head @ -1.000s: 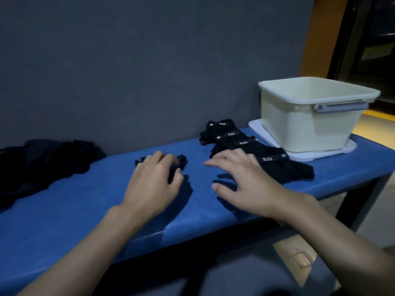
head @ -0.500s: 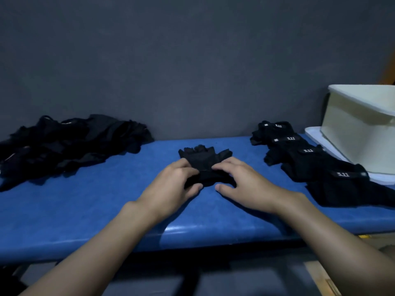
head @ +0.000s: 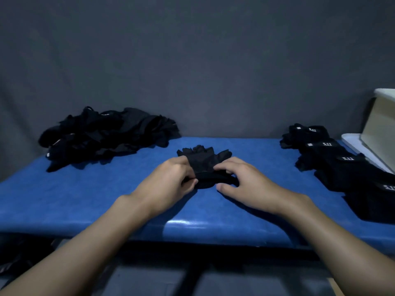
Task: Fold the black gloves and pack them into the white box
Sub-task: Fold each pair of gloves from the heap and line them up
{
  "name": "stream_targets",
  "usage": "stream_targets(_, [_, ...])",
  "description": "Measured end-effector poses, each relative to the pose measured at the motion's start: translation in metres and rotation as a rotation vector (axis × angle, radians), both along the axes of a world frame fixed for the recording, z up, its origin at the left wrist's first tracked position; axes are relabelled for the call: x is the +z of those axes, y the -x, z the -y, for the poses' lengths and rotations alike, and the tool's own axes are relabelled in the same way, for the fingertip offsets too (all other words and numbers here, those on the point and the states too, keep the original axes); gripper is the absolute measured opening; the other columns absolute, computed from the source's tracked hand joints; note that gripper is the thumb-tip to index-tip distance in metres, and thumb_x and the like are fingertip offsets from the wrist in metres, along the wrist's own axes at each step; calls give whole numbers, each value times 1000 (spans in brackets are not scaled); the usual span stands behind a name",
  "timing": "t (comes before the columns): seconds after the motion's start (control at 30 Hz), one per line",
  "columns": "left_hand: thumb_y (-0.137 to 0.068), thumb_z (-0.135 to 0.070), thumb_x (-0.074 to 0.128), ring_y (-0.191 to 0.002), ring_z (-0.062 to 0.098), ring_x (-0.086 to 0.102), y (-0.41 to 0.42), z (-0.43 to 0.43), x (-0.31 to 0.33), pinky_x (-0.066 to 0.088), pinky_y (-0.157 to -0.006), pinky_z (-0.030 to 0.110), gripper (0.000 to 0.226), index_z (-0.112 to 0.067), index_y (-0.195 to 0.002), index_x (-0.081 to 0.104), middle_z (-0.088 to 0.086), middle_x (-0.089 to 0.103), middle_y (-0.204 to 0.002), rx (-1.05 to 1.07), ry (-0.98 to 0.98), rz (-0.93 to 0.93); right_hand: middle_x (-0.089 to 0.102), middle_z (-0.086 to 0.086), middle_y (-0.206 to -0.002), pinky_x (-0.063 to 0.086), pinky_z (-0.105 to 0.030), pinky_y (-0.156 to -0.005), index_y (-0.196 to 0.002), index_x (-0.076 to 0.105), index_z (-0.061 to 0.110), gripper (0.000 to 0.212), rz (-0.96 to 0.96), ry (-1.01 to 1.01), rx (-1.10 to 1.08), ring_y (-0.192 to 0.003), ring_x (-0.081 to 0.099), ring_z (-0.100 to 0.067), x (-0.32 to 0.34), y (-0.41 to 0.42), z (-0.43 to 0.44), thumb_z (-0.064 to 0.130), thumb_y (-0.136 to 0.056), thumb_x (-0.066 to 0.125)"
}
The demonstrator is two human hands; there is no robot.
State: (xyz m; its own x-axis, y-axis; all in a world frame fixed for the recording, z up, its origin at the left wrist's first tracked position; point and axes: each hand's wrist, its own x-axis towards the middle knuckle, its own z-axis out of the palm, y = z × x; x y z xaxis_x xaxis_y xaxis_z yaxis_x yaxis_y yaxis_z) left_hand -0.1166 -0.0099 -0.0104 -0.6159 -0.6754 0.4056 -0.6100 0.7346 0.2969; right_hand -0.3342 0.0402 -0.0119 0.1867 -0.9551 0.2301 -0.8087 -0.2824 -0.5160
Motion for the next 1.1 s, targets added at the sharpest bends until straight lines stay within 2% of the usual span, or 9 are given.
stream_targets(0.1, [-92, -26, 66, -80, 10, 58, -22, 0, 4, 51, -73, 33, 13, -17, -83, 72, -9, 55, -93, 30, -8, 25, 54, 14, -110, 41, -22, -91, -120, 61, 30, 33, -8, 9, 54, -102, 53, -2, -1, -11, 4, 33, -88, 66])
stream_targets(0.2, [-92, -35, 63, -85, 10, 59, -39, -2, 9, 52, -75, 38, 19, -22, -81, 69, -12, 56, -94, 47, -6, 50, 56, 20, -109, 41, -38, -100, -119, 62, 34, 33, -39, 28, 28, -105, 53, -4, 0, -16, 11, 45, -88, 62])
stream_targets(0.27, [-94, -42, 59, -88, 8, 57, -52, -1, 16, 51, -77, 37, 23, -24, -82, 68, -14, 55, -93, 95, 12, 62, 57, 22, -106, 39, -43, -102, -116, 63, 35, 33, -30, 65, -5, -106, 52, -6, 4, -20, 18, 50, -88, 56])
stream_targets(0.37, [-95, -41, 56, -94, 8, 56, -70, 10, 27, 50, -82, 37, 20, -28, -90, 71, -14, 57, -96, 186, 49, 34, 58, 20, -106, 37, -43, -103, -115, 64, 34, 29, -44, 110, -12, -106, 49, -7, 12, -32, 31, 46, -90, 55])
stream_targets(0.5, [-96, -36, 54, -108, 15, 50, -86, 38, 35, 44, -94, 34, 22, -25, -109, 68, -8, 55, -116, 330, 69, 40, 58, 16, -113, 34, -41, -106, -119, 62, 32, 27, -48, 108, 36, -112, 47, -9, 23, -62, 58, 39, -92, 60])
stream_targets(0.73, [-93, -40, 52, -140, 24, 28, -104, 81, 31, 29, -112, 38, 56, -29, -146, 40, 1, 37, -148, 478, 102, 189, 51, 2, -133, 35, -45, -111, -132, 53, 34, 42, 5, 14, 37, -131, 42, -20, 41, -111, 135, 42, -91, 61])
stream_targets(0.87, [-94, -40, 49, -147, 25, 20, -108, 93, 26, 23, -117, 39, 62, -32, -152, 28, 6, 29, -156, 483, 48, 233, 47, 1, -139, 34, -45, -113, -135, 47, 42, 46, 111, -18, -21, -137, 34, -21, 48, -126, 171, 45, -90, 57])
stream_targets(1.0, [-95, -41, 46, -147, 24, 20, -109, 101, 23, 21, -117, 38, 63, -28, -153, 26, 3, 29, -157, 479, 59, 258, 61, 19, -126, 37, -48, -111, -116, 55, 57, 50, 200, -25, -23, -129, 48, -14, 46, -129, 197, 69, -68, 46])
stream_targets(1.1, [-96, -40, 45, -145, 17, 23, -110, 103, 25, 22, -114, 36, 58, -23, -150, 33, -5, 34, -154, 471, 84, 238, 66, 18, -120, 36, -49, -111, -112, 66, 44, 49, 271, -20, -49, -121, 56, -12, 44, -134, 202, 63, -70, 49])
